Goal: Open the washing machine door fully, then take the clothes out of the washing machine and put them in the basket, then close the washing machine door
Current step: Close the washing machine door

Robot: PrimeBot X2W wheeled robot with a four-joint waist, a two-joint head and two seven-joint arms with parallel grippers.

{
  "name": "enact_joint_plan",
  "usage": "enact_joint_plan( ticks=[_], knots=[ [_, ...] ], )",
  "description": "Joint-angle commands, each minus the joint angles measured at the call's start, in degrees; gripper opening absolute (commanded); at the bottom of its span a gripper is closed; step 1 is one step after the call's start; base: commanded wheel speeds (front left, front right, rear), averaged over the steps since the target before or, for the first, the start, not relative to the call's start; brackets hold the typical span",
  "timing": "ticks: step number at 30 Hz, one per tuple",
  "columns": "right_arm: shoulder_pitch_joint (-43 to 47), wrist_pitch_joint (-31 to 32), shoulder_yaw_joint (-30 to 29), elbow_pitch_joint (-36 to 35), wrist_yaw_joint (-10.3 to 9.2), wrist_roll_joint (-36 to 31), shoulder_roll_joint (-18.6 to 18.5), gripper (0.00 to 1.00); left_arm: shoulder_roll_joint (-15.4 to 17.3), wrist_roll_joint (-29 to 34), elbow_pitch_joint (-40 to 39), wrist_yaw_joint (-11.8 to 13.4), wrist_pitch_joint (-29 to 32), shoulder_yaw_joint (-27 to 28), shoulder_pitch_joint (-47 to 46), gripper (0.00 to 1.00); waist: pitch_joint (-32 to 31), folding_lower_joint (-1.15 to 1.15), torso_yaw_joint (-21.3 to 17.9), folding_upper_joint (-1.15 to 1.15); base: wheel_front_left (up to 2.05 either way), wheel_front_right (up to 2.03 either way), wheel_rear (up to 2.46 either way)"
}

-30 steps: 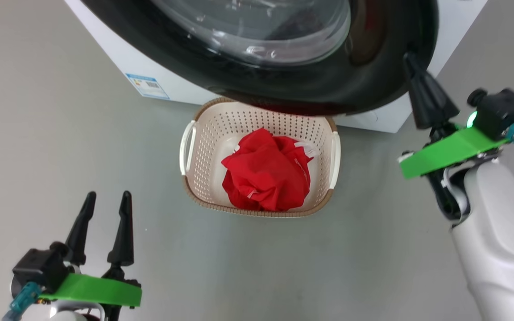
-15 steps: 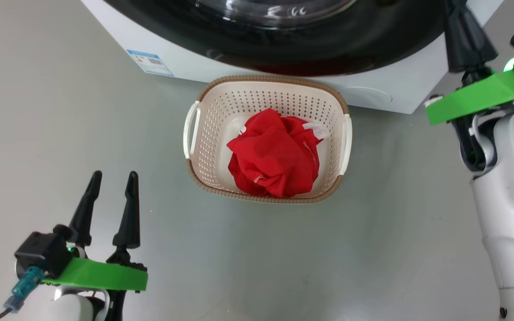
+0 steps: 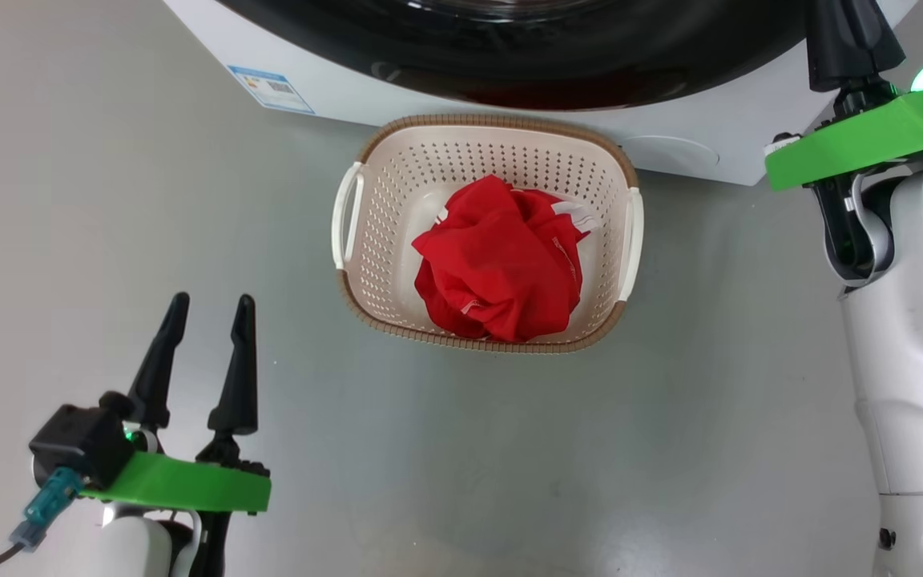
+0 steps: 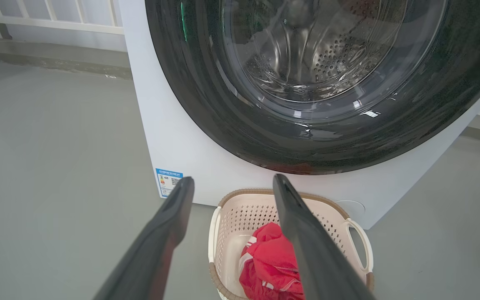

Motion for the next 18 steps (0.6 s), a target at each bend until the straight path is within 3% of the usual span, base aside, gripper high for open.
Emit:
enact_joint_plan(
  ticks=[1, 9, 18],
  knots=[
    [-2.7, -0.3, -0.7, -1.7, -0.52, -0.6, 0.2, 0.00, 1.6, -0.5, -1.4, -0.2, -0.7, 1.9, -1.3, 1.00, 0.2, 0.00, 0.0, 0.00, 0.00, 0.00, 0.00],
    [-2.7, -0.3, 0.6, -1.5, -0.52, -0.8, 0.8, 0.00, 1.9, -0.6, -1.0, -0.2, -0.7, 1.5, -1.5, 1.00, -0.4, 0.00, -0.4, 0.00, 0.00, 0.00, 0.00],
    [3.2, -0.3, 4.6, -0.3, -0.52, 0.0, 0.7, 0.00, 2.6, -0.5, 0.5, -0.2, -0.7, 1.7, -0.3, 1.00, -3.7, 0.00, -1.7, 0.00, 0.00, 0.00, 0.00]
  ],
)
